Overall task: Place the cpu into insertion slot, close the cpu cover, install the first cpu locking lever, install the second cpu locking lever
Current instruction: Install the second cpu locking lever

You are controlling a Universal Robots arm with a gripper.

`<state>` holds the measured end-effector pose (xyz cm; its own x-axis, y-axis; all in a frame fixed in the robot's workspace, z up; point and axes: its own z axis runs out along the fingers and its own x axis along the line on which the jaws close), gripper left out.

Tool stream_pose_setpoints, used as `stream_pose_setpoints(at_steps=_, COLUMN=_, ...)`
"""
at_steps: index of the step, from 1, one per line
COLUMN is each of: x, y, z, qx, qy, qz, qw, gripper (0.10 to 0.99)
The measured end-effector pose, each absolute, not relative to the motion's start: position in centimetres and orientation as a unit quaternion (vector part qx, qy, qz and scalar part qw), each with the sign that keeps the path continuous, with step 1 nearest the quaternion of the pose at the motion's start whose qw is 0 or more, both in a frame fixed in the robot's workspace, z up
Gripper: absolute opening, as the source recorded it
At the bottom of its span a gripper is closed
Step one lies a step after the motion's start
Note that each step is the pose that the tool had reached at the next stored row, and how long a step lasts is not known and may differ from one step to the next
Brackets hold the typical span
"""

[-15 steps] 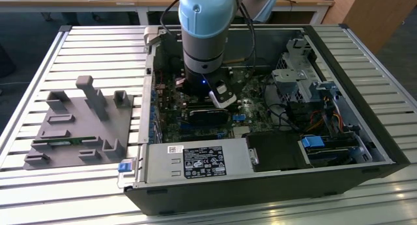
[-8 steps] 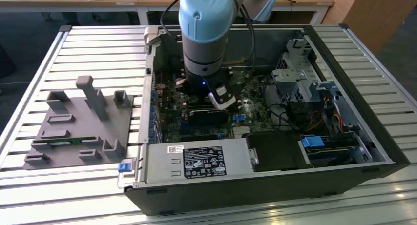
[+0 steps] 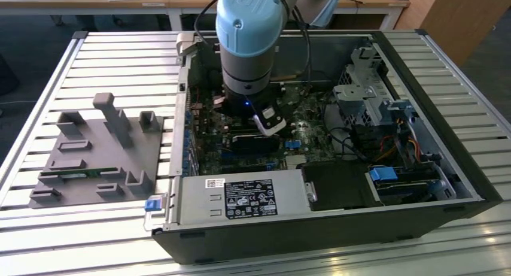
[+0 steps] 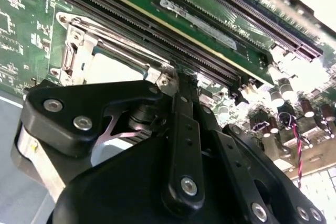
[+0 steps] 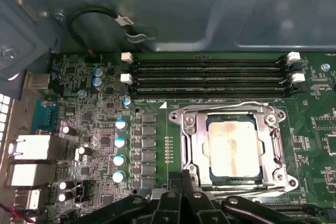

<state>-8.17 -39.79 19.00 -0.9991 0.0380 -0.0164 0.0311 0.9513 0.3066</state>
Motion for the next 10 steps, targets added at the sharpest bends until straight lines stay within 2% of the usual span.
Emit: stream_pose_setpoints(at_steps=10, x=-8.2, y=-39.8, z=20.6, qx=0.017, qy=0.988, qz=0.155, qw=0.011, gripper=0.106)
